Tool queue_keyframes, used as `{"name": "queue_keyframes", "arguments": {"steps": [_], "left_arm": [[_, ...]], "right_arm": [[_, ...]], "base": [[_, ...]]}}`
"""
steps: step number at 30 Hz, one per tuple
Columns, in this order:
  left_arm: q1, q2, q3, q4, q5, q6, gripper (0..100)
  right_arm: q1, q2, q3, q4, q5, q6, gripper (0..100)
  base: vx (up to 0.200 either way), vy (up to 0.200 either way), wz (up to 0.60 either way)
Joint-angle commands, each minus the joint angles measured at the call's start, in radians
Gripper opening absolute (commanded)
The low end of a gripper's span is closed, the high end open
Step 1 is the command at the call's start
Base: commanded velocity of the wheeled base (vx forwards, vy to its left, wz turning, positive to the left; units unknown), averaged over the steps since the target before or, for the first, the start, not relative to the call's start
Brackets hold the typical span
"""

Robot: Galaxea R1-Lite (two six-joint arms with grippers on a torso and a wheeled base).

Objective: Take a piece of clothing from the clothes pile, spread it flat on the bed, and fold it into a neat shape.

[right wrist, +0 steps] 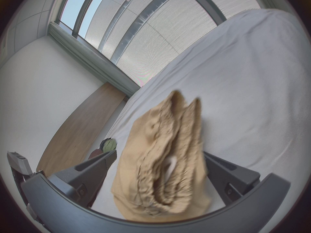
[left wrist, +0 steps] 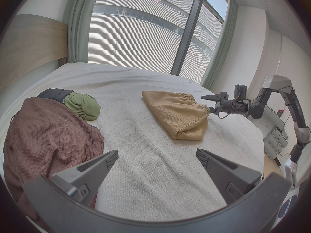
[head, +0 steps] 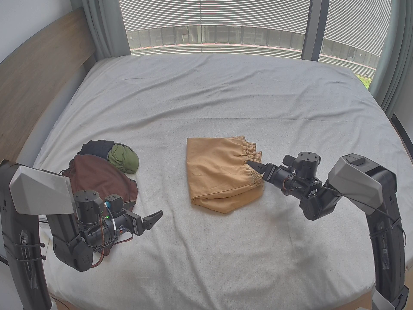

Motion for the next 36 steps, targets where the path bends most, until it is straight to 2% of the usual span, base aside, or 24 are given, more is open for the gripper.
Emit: {"name": "queue_keyframes", "arguments": {"steps": [1,8,10,16,20,29,32,36], "left_arm": [[0.0,-0.001,-0.001,-0.006,0.001,-0.002,100],[0.0,-0.005,-0.001,-0.006,0.001,-0.003,100],[0.002,-0.004,-0.003,-0.006,0.001,-0.005,100],[0.0,-0.004,-0.003,-0.006,0.001,-0.005,100],[0.002,-0.002,-0.004,-0.006,0.001,-0.006,100],[0.002,0.002,-0.004,-0.006,0.001,-0.008,100],[0.0,0.005,-0.006,-0.004,0.001,-0.008,100],[0.0,0.01,-0.006,-0.006,0.001,-0.008,100]], "right_arm": [[-0.052,-0.115,0.048,-0.004,0.002,-0.007,100],[-0.042,-0.207,0.056,-0.003,0.002,-0.007,100],[0.007,-0.225,0.058,0.0,0.002,-0.007,100],[0.079,-0.207,0.027,0.01,0.002,-0.005,100],[0.105,-0.156,0.015,0.011,0.002,-0.005,100],[0.111,-0.026,0.016,-0.003,-0.001,-0.019,100],[0.111,0.038,0.016,-0.019,-0.034,-0.042,100],[0.113,0.072,0.018,-0.059,-0.045,-0.045,100]], "base": [[0.0,0.0,0.0],[0.0,0.0,0.0],[0.0,0.0,0.0],[0.0,0.0,0.0],[0.0,0.0,0.0],[0.0,0.0,0.0],[0.0,0.0,0.0],[0.0,0.0,0.0]]}}
